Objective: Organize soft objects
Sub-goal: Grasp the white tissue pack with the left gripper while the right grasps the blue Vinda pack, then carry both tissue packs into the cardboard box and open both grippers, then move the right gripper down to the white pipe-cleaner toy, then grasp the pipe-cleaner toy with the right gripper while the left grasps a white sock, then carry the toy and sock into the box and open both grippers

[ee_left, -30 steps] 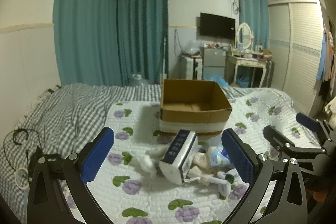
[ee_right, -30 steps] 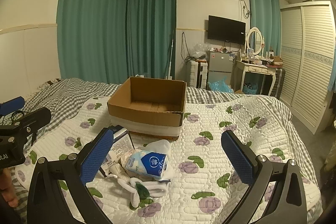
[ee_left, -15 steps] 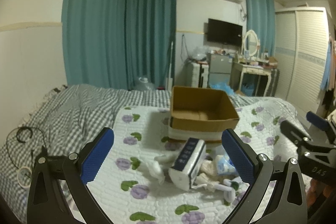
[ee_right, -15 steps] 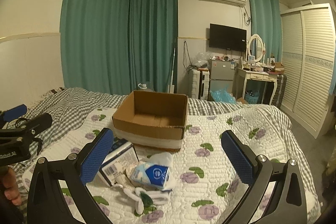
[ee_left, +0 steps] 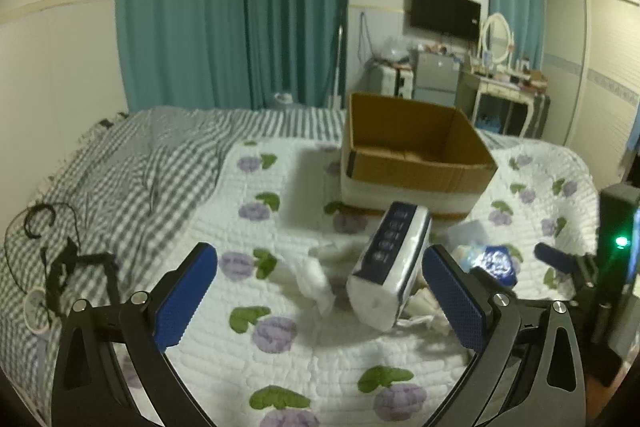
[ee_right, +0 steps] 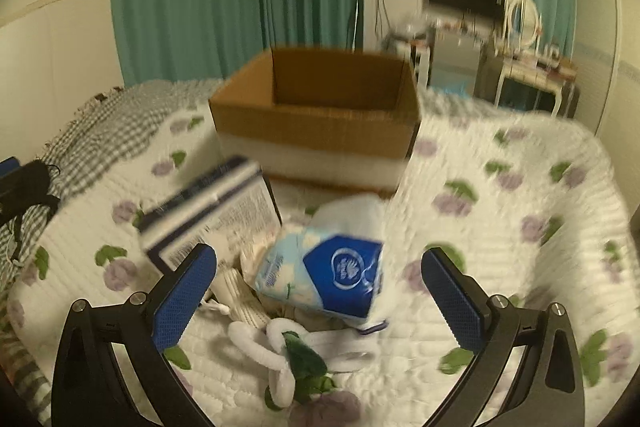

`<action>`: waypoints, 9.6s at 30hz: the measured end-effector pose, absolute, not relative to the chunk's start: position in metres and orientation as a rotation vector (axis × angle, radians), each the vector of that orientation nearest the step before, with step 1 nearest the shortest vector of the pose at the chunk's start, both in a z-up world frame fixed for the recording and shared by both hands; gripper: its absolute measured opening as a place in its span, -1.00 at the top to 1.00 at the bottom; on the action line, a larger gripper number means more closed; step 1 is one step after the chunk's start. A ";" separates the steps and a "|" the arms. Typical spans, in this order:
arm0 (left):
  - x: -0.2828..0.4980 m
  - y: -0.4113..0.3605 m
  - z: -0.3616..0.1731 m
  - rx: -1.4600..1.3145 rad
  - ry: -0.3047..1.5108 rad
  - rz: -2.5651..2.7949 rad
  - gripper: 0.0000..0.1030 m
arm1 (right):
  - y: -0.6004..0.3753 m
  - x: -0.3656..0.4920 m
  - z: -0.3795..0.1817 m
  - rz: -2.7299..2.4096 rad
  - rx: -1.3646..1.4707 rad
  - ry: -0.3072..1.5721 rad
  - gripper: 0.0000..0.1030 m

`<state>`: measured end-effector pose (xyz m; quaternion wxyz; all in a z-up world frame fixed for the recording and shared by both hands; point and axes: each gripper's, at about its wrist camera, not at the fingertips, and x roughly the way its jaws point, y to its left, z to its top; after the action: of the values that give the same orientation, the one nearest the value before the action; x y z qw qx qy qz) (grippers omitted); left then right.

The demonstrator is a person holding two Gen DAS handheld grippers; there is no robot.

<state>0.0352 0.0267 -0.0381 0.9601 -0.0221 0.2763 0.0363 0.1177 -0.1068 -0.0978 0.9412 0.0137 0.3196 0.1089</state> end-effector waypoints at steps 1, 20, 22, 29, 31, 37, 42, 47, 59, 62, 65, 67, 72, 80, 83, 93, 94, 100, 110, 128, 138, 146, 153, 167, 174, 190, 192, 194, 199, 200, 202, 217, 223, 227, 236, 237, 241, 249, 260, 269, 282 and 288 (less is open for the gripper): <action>0.038 0.027 -0.041 -0.043 0.569 0.073 -1.00 | -0.107 0.124 -0.106 0.224 0.036 0.677 -1.00; 0.098 -0.011 -0.094 0.036 0.719 -0.021 -0.88 | -0.128 0.140 -0.105 0.225 0.028 0.746 -0.50; 0.101 -0.012 -0.099 0.014 0.736 -0.054 -0.73 | -0.131 0.141 -0.106 0.222 0.030 0.754 -0.50; 0.106 -0.027 -0.110 0.051 0.772 -0.121 -0.03 | -0.134 0.141 -0.107 0.214 0.025 0.758 -0.50; 0.105 -0.030 -0.109 0.084 0.779 -0.124 0.09 | -0.136 0.138 -0.103 0.210 0.031 0.749 -0.50; 0.100 -0.027 -0.104 0.094 0.793 -0.130 0.26 | -0.143 0.121 -0.084 0.191 0.034 0.706 -0.50; 0.083 -0.022 -0.082 0.062 0.738 -0.130 0.28 | -0.145 0.104 -0.064 0.198 0.024 0.664 -0.50; 0.071 -0.021 -0.049 0.065 0.662 -0.132 0.28 | -0.147 0.086 -0.041 0.213 0.013 0.617 -0.50; 0.082 -0.025 0.036 0.073 0.512 -0.112 0.27 | -0.145 0.110 0.030 0.239 -0.038 0.465 -0.50; 0.098 -0.027 0.044 0.091 0.495 -0.105 0.26 | -0.141 0.134 0.036 0.244 -0.041 0.452 -0.50; 0.123 -0.025 0.043 0.083 0.502 -0.089 0.26 | -0.137 0.164 0.036 0.243 -0.037 0.455 -0.50; 0.144 -0.022 0.039 0.074 0.515 -0.078 0.25 | -0.136 0.185 0.033 0.244 -0.031 0.462 -0.50; 0.191 -0.021 0.019 0.091 0.531 -0.051 0.20 | -0.134 0.241 0.015 0.264 0.002 0.499 -0.50; 0.251 -0.023 -0.023 0.077 0.570 -0.051 0.17 | -0.131 0.312 -0.023 0.276 0.014 0.549 -0.50; 0.266 -0.027 -0.033 0.100 0.571 -0.045 0.05 | -0.133 0.326 -0.036 0.285 0.038 0.574 -0.52; 0.263 -0.031 -0.033 0.081 0.546 -0.042 -0.56 | -0.146 0.324 -0.025 0.238 0.040 0.562 -0.67; 0.260 -0.031 -0.029 0.090 0.539 -0.038 -0.57 | -0.147 0.319 -0.019 0.235 0.038 0.550 -0.68; 0.236 -0.025 0.004 0.082 0.519 -0.033 -0.58 | -0.160 0.280 0.027 0.218 0.042 0.488 -0.80; 0.138 -0.007 0.085 0.047 0.329 -0.004 -1.00 | -0.179 0.176 0.113 0.190 0.011 0.400 -1.00; 0.022 0.000 0.056 0.026 0.421 -0.039 -1.00 | -0.164 0.043 0.049 0.303 -0.118 0.569 -1.00; 0.026 -0.008 -0.050 0.027 0.597 -0.007 -1.00 | -0.134 0.074 -0.087 0.376 -0.108 0.816 -1.00; 0.040 -0.004 -0.100 0.053 0.713 -0.003 -1.00 | -0.111 0.105 -0.134 0.400 -0.103 0.911 -0.98; 0.053 0.004 -0.116 0.037 0.783 -0.017 -1.00 | -0.114 0.119 -0.144 0.412 -0.049 0.951 -0.73; 0.052 0.000 -0.105 0.030 0.788 -0.037 -1.00 | -0.125 0.106 -0.130 0.408 0.003 0.920 -0.23; 0.054 -0.016 -0.100 0.065 0.801 -0.020 -1.00 | -0.151 0.097 -0.084 0.349 -0.016 0.819 -0.21; 0.097 -0.050 -0.139 0.034 0.891 -0.111 -0.96 | -0.185 0.155 -0.105 0.290 -0.043 0.855 -0.21; 0.101 -0.047 -0.144 0.026 0.895 -0.121 -0.69 | -0.185 0.158 -0.109 0.298 -0.037 0.866 -0.21; 0.104 -0.046 -0.148 0.019 0.911 -0.144 -0.57 | -0.185 0.158 -0.109 0.308 -0.028 0.863 -0.21; 0.109 -0.051 -0.160 0.000 0.973 -0.224 -0.11 | -0.183 0.157 -0.108 0.311 -0.037 0.857 -0.21; 0.108 -0.053 -0.160 0.005 0.971 -0.235 0.06 | -0.183 0.157 -0.108 0.311 -0.038 0.858 -0.21; 0.106 -0.054 -0.158 0.004 0.968 -0.267 0.15 | -0.183 0.156 -0.108 0.307 -0.039 0.857 -0.21; 0.080 -0.044 -0.123 0.072 0.875 -0.269 0.27 | -0.173 0.130 -0.082 0.294 -0.043 0.807 -0.21; 0.065 -0.041 -0.087 0.104 0.801 -0.232 0.27 | -0.164 0.111 -0.053 0.303 -0.055 0.752 -0.21; 0.054 -0.039 -0.061 0.117 0.741 -0.214 0.27 | -0.158 0.098 -0.032 0.311 -0.067 0.712 -0.21; 0.043 -0.040 0.009 0.163 0.511 -0.201 0.24 | -0.154 0.074 0.021 0.293 -0.116 0.615 -0.21; 0.043 -0.041 0.016 0.167 0.493 -0.202 0.24 | -0.154 0.074 0.028 0.288 -0.118 0.603 -0.21; 0.049 -0.042 0.036 0.180 0.444 -0.205 0.24 | -0.154 0.084 0.046 0.282 -0.132 0.568 -0.21; 0.102 -0.037 0.060 0.199 0.390 -0.178 0.23 | -0.153 0.145 0.069 0.272 -0.133 0.523 -0.21; 0.234 -0.032 0.045 0.194 0.484 -0.169 0.23 | -0.144 0.276 0.053 0.276 -0.096 0.555 -0.21; 0.308 -0.037 -0.006 0.206 0.540 -0.142 -0.63 | -0.140 0.355 0.011 0.295 -0.032 0.619 -0.21; 0.315 -0.026 -0.022 0.123 0.562 -0.135 -0.63 | -0.146 0.360 0.013 0.270 0.003 0.574 -0.64; 0.284 -0.021 0.006 0.104 0.525 -0.119 -0.64 | -0.166 0.314 0.059 0.218 -0.002 0.514 -0.84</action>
<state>0.2840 -0.0206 0.0065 0.9627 0.0514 0.2590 -0.0588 0.3139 -0.1657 0.0590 0.9612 -0.0012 0.2538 0.1077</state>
